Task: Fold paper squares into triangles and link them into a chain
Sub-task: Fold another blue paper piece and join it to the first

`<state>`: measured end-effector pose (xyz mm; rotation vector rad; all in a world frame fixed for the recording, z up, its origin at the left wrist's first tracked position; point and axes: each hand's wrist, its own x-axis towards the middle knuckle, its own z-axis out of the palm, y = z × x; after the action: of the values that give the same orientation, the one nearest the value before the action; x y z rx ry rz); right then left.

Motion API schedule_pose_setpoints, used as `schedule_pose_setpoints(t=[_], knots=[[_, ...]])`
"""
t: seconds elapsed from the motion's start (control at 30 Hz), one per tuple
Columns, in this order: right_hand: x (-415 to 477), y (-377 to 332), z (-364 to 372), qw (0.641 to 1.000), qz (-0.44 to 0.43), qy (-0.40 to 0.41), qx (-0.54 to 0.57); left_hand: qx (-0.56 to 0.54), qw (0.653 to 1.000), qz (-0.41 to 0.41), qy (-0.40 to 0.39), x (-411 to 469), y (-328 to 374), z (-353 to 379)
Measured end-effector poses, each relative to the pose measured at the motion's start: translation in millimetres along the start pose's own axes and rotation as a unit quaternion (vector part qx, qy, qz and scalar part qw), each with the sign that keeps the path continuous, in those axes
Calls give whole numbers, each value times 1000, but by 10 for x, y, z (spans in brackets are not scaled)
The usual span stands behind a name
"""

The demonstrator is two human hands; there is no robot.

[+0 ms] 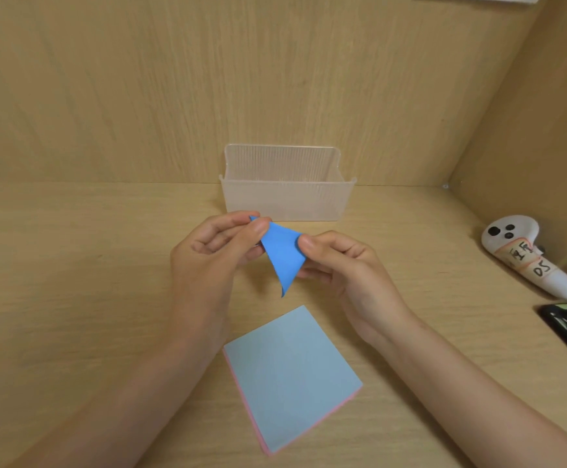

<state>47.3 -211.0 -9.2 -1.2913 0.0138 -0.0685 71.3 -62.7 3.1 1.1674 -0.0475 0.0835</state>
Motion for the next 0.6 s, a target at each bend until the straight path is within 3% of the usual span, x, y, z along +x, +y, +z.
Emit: schedule_pose_setpoints(t=[0.37, 0.6], knots=[[16, 27, -7, 999, -41, 28, 9, -15, 1000, -17, -12, -42, -6, 27], [6, -22, -63, 996, -53, 20, -75, 158, 982, 13, -99, 72, 19, -28]])
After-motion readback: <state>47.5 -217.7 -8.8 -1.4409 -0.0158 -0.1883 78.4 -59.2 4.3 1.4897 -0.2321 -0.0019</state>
